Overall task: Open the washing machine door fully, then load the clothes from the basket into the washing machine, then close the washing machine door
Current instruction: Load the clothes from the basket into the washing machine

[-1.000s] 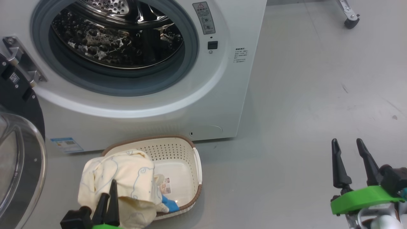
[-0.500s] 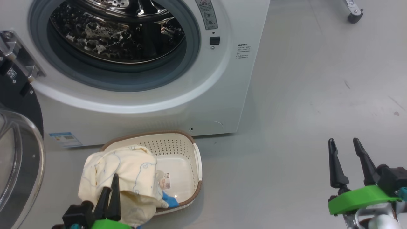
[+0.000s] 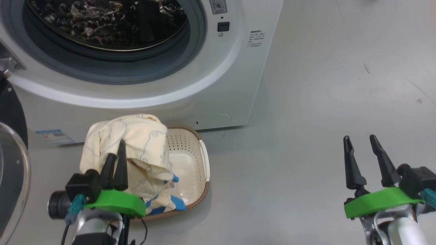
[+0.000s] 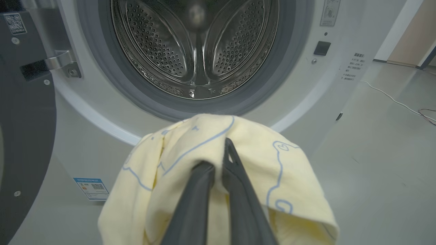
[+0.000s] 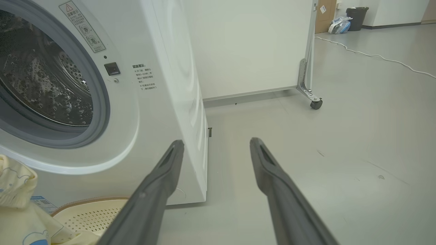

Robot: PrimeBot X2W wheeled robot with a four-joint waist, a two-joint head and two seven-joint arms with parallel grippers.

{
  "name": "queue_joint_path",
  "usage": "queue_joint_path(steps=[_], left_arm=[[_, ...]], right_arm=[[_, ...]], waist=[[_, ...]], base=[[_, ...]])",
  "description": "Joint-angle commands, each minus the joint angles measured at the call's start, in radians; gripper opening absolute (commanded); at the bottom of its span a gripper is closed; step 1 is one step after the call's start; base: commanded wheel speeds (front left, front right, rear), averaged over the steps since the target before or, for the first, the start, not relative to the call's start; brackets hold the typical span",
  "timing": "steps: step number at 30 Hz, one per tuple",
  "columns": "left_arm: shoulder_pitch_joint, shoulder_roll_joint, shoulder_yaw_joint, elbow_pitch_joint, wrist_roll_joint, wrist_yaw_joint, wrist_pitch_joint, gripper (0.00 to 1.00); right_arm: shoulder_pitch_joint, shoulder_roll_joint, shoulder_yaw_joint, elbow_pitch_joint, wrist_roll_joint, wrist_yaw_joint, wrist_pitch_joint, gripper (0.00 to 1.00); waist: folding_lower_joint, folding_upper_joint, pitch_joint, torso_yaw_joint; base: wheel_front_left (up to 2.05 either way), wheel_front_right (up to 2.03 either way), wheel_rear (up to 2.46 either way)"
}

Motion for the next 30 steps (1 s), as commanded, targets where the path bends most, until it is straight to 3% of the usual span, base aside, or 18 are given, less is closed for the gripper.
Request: queue_joint_path(steps=[1,18,30], left_arm=[[-0.068,0.016,0.040,-0.026,0.009,-0.002,-0.015,0.00],[-0.454,0.109,0.061,0.120,0.060,0.005,-0.015,0.00],[-0.727,0.161,0.054,0.307,0.095,0.020,-0.015,0.00]], right_arm=[[-0.041,-0.011,0.027,-0.030,0.008,0.004,-0.007,1.00],[-0.122,-0.011,0.097,-0.014,0.056,0.004,-0.007,1.00],[-0.163,-0.011,0.154,-0.005,0.082,0.004,-0.007,1.00]], waist=[[0.0000,0.0000,0.017,-0.009],[0.0000,0.0000,0.139,-0.078],[0.0000,0.0000,0.219,-0.134]], base=[[0.00,0.00,0.00],[0.00,0.00,0.00],[0.00,0.00,0.00]])
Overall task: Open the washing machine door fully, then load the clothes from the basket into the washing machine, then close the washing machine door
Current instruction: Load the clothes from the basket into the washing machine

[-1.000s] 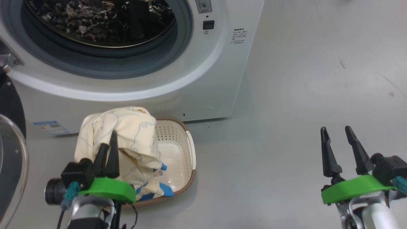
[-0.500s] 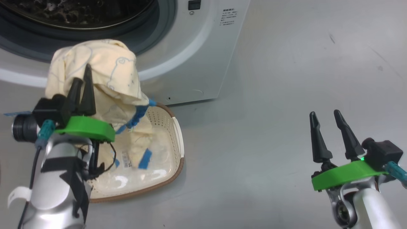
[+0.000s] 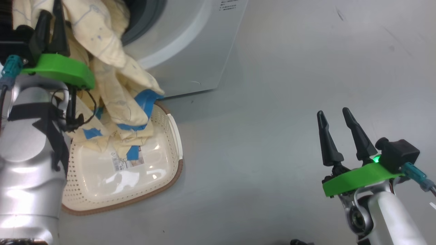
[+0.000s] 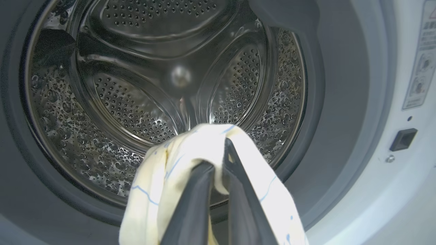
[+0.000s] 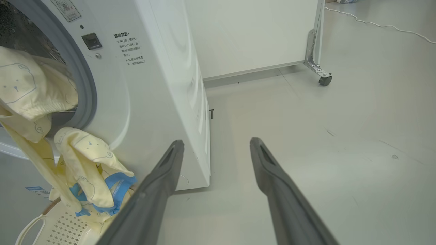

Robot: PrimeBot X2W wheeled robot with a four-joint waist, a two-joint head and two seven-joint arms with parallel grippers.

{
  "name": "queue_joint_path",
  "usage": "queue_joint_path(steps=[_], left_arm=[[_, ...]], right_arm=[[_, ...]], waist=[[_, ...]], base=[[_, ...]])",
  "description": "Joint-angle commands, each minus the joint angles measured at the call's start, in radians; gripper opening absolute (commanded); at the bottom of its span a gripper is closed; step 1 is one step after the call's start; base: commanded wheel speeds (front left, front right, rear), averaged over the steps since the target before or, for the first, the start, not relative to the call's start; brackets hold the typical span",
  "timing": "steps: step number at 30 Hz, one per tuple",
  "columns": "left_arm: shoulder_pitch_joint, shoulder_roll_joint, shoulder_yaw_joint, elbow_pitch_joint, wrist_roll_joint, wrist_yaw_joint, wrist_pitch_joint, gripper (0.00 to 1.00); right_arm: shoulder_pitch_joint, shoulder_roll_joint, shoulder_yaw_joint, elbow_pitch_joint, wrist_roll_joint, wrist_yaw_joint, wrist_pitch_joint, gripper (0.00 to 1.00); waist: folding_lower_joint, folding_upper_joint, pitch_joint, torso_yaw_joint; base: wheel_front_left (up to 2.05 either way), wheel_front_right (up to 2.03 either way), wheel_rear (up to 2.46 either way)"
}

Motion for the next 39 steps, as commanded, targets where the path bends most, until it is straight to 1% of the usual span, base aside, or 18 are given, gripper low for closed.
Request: queue_joint_path(steps=[1,9,23,31,39], left_arm=[[-0.059,0.046,0.024,-0.016,0.013,0.010,-0.014,0.00],[-0.181,0.077,0.016,0.068,0.033,0.017,-0.014,0.00],[-0.352,0.124,-0.014,0.141,0.074,0.029,-0.014,0.00],[-0.441,0.127,-0.046,0.171,0.099,0.038,-0.014,0.00],[-0.524,0.131,-0.084,0.207,0.123,0.045,-0.014,0.00]], right_arm=[[-0.023,-0.011,0.024,-0.025,0.007,0.004,-0.007,1.00],[-0.042,-0.011,0.044,-0.021,0.017,0.004,-0.007,1.00],[-0.066,-0.011,0.071,-0.020,0.017,0.004,-0.007,1.00],[-0.074,-0.011,0.078,-0.014,0.019,0.004,-0.007,1.00],[-0.083,-0.011,0.105,-0.019,0.035,0.004,-0.007,1.00]], waist=[[0.0000,0.0000,0.023,-0.016],[0.0000,0.0000,0.091,-0.041],[0.0000,0.0000,0.193,-0.053],[0.0000,0.0000,0.221,-0.054],[0.0000,0.0000,0.246,-0.072]], base=[[0.00,0.00,0.00],[0.00,0.00,0.00],[0.00,0.00,0.00],[0.00,0.00,0.00],[0.00,0.00,0.00]])
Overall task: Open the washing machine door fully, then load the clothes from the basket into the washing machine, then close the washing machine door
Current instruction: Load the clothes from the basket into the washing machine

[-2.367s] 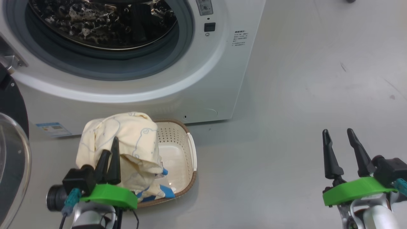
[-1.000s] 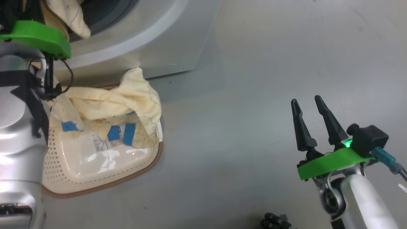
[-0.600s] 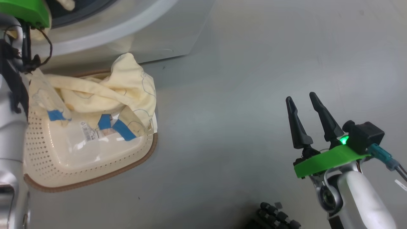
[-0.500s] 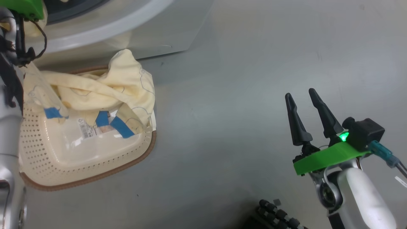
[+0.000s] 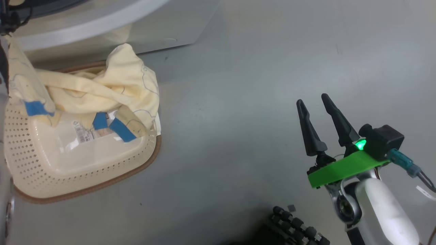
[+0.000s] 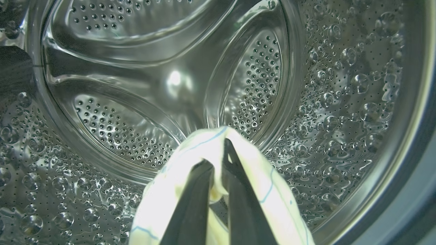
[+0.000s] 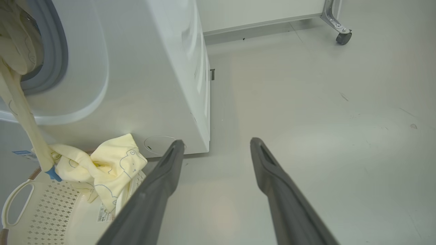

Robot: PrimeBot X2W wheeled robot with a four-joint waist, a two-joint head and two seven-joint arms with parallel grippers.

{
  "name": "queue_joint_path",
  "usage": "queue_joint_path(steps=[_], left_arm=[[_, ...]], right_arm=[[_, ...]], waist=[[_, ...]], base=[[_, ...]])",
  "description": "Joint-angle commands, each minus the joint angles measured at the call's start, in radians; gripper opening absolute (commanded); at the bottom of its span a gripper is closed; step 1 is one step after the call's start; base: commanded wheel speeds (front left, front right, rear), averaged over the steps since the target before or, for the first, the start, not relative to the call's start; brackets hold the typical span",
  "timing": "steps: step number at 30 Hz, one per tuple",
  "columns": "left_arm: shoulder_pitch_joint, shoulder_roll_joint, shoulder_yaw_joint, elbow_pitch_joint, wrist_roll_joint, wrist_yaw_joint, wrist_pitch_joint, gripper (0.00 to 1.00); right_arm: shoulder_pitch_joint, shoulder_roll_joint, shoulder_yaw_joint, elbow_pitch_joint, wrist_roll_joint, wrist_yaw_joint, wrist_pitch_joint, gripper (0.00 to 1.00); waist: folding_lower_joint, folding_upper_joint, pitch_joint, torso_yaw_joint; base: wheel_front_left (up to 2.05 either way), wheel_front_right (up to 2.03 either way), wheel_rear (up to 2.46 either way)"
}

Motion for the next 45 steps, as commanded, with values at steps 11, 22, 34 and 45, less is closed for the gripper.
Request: queue_joint_path(steps=[11,22,34,45], left_arm=[[-0.134,0.094,0.013,0.024,-0.001,0.018,-0.007,0.00],[-0.199,0.084,-0.028,0.189,0.012,0.023,0.022,0.00],[-0.263,0.063,-0.020,0.330,-0.033,0.016,0.065,0.06],[-0.260,0.034,-0.011,0.386,-0.073,0.042,0.212,1.00]], right_arm=[[0.008,-0.011,0.027,-0.024,0.010,0.004,-0.007,1.00],[0.015,-0.011,0.053,-0.021,0.018,0.004,-0.007,1.00],[0.035,-0.011,0.049,-0.020,0.019,0.004,-0.007,1.00],[0.033,-0.011,0.045,-0.016,0.026,0.004,-0.007,1.00]], waist=[[-0.0001,0.0000,0.032,-0.033],[-0.0001,0.0000,0.033,-0.047],[-0.0001,0.0000,0.015,-0.065],[-0.0001,0.0000,0.006,-0.059]], base=[[0.00,0.00,0.00],[0.00,0.00,0.00],[0.00,0.00,0.00],[0.00,0.00,0.00]])
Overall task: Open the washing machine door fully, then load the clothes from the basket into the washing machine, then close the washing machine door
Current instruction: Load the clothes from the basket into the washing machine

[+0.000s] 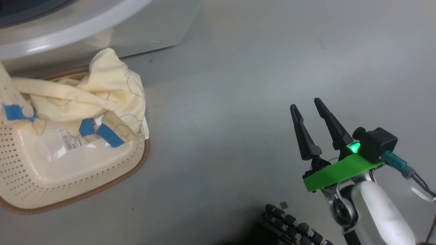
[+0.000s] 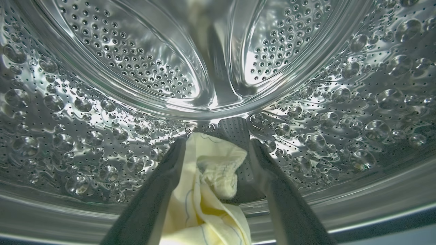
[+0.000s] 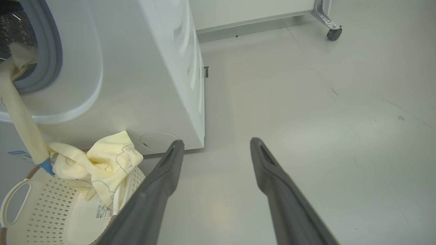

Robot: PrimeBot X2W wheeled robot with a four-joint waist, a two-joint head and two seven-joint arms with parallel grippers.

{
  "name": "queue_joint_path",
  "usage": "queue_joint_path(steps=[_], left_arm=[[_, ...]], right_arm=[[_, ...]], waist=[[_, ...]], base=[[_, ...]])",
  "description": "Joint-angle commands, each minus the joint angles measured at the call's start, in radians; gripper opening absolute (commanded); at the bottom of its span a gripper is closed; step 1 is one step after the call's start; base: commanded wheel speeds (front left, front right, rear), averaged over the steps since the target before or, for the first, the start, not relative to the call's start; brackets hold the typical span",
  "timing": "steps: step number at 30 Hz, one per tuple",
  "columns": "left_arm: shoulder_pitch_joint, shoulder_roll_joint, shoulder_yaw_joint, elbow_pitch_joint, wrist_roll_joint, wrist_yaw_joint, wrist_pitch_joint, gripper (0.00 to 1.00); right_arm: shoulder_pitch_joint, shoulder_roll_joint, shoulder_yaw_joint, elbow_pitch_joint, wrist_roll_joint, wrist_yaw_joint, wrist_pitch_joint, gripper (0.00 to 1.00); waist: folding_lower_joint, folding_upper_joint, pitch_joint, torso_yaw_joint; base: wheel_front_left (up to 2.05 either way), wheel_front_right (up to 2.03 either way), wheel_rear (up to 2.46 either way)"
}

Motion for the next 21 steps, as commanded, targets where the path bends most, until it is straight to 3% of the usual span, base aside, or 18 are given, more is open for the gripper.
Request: queue_joint_path(steps=[1,8,21], left_arm=[[-0.033,0.018,0.004,-0.024,-0.005,0.010,0.008,1.00],[-0.008,-0.001,0.001,-0.018,-0.022,0.025,0.012,1.00],[0.067,-0.060,0.014,-0.015,-0.074,0.048,-0.077,1.00]], right_arm=[[0.027,-0.011,0.008,-0.022,0.008,0.004,-0.007,1.00],[0.022,-0.011,0.001,-0.019,0.006,0.004,-0.007,1.00],[0.020,-0.011,-0.028,-0.020,-0.005,0.004,-0.007,1.00]], waist=[[-0.0001,-0.0001,-0.002,0.003],[-0.0001,-0.0001,-0.022,0.015],[-0.0001,-0.0001,-0.083,0.062]], base=[[0.00,0.00,0.00],[0.00,0.00,0.00],[0.00,0.00,0.00]])
